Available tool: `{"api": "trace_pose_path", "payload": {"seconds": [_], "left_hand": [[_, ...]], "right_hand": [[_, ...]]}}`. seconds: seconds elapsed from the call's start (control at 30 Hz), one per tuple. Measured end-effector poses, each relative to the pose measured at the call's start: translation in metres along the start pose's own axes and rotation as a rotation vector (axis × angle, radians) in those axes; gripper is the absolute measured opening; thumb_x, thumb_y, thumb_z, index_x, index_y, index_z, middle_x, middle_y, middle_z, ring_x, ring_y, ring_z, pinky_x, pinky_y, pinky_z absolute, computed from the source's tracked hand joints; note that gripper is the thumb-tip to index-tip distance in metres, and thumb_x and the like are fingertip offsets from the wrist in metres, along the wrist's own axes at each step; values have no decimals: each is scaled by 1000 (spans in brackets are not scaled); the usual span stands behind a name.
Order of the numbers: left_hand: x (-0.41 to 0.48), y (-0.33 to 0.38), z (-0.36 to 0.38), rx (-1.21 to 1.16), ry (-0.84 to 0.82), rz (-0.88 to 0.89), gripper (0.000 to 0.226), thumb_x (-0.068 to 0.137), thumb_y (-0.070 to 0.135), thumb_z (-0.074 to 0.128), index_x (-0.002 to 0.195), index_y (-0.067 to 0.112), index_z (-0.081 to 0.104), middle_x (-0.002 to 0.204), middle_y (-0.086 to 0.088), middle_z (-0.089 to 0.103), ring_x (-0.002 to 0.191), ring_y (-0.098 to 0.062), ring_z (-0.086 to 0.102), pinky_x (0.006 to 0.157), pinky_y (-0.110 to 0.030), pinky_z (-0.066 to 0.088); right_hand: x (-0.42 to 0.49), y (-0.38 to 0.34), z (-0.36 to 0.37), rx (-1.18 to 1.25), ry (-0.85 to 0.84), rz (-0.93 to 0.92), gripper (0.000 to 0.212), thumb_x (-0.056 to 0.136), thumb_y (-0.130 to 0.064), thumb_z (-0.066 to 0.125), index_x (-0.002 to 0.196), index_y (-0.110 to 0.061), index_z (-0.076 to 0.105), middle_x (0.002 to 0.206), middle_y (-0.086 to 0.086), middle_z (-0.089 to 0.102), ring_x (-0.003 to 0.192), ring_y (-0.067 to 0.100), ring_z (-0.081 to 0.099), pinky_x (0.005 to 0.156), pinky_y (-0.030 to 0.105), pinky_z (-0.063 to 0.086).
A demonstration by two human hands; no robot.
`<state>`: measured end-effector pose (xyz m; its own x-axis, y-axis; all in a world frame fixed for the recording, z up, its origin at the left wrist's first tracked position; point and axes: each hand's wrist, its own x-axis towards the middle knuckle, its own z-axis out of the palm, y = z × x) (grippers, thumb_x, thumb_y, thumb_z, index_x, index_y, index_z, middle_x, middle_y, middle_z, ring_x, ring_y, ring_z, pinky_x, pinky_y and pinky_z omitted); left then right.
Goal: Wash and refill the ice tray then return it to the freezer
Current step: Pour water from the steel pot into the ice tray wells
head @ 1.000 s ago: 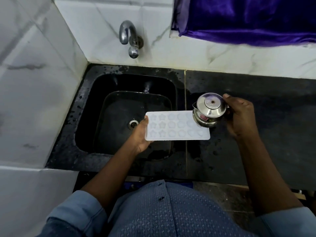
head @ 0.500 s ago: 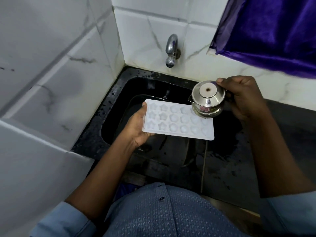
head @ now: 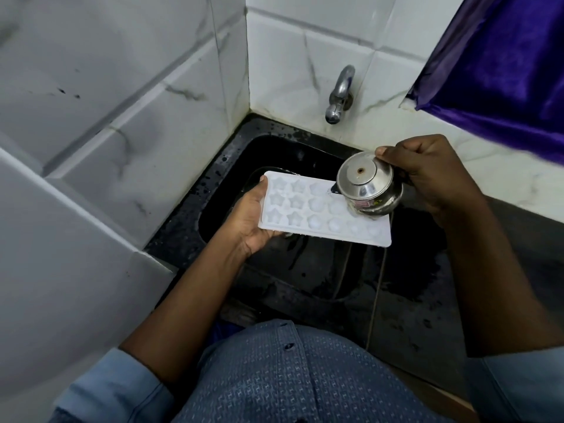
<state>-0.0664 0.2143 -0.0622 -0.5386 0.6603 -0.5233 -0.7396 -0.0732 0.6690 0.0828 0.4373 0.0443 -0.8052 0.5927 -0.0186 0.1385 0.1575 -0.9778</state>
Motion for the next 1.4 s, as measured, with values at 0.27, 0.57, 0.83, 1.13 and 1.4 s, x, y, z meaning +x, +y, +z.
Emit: {"api": "trace_pose_path", "payload": {"seconds": [0.27, 0.57, 0.83, 1.13, 1.4], "left_hand": [[-1, 2, -1, 4, 3, -4, 56, 111, 54, 39, 126, 10, 71, 127, -17, 75, 120, -38, 71, 105, -56, 53], [5, 6, -1, -9, 2, -6, 57, 111, 54, 40, 133, 10, 68, 128, -17, 75, 122, -39, 69, 109, -62, 50], [1, 5, 2, 1, -10, -16, 55, 111, 53, 39, 126, 11, 70, 124, -16, 77, 112, -35, 74, 98, -56, 58], [-2, 2, 1, -13, -15, -19, 54, 111, 53, 40, 130, 10, 68, 127, -16, 75, 120, -38, 70, 96, -55, 59], [-5, 6, -3, 11, -32, -7, 57, 110, 54, 41, 139, 11, 65, 130, -15, 74, 118, -35, 73, 92, -54, 61]], "right_hand": [[2, -6, -1, -11, 57, 5, 44, 93, -18, 75, 72, 16, 55, 51, 2, 38, 49, 15, 36, 54, 23, 37], [-3, -13, -24, -19, 118, 7, 49, 95, -14, 73, 81, 28, 50, 74, 22, 50, 62, 27, 47, 56, 23, 46], [-17, -17, -36, -47, 159, 24, 57, 92, -20, 76, 91, 30, 48, 86, 26, 52, 76, 33, 50, 57, 29, 51], [-29, -15, -41, -37, 187, 8, 54, 94, -16, 74, 88, 31, 47, 85, 27, 51, 76, 33, 49, 57, 28, 49], [-35, -4, -55, -34, 226, -38, 51, 91, -19, 77, 84, 26, 54, 79, 24, 52, 72, 31, 48, 64, 27, 48]]}}
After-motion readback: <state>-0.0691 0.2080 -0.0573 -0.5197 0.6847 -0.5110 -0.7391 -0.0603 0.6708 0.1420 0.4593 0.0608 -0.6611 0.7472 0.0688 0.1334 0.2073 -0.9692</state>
